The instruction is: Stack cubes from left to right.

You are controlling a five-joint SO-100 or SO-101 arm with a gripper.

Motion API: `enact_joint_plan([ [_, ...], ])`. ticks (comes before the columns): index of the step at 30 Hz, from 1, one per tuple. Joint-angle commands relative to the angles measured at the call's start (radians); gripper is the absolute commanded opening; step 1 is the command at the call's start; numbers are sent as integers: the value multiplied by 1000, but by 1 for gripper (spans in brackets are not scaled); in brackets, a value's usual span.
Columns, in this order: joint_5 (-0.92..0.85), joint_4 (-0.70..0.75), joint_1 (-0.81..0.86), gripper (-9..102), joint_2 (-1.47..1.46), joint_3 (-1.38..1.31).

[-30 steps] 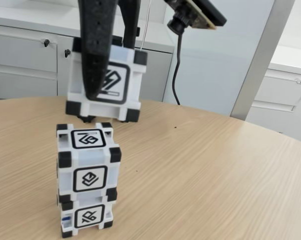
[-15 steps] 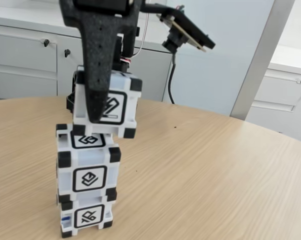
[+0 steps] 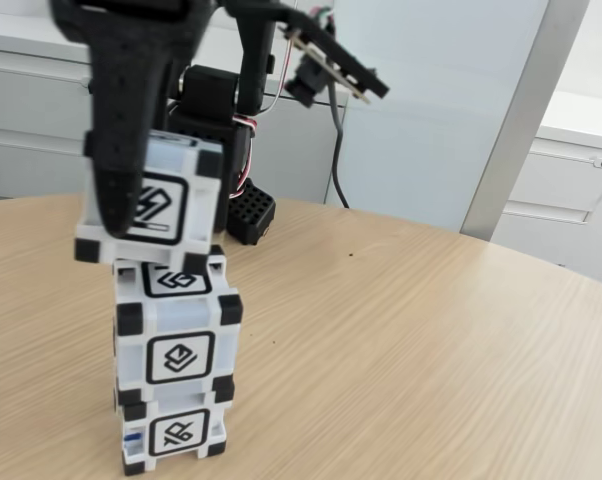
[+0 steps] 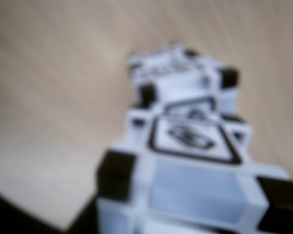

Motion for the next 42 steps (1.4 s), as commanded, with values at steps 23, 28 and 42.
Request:
enact_joint_plan([
  [23,52,8,-72,12,23,-17],
  [28,58,8,-71,13,23,-12],
  [42,51,8,-58,28,23,-18],
])
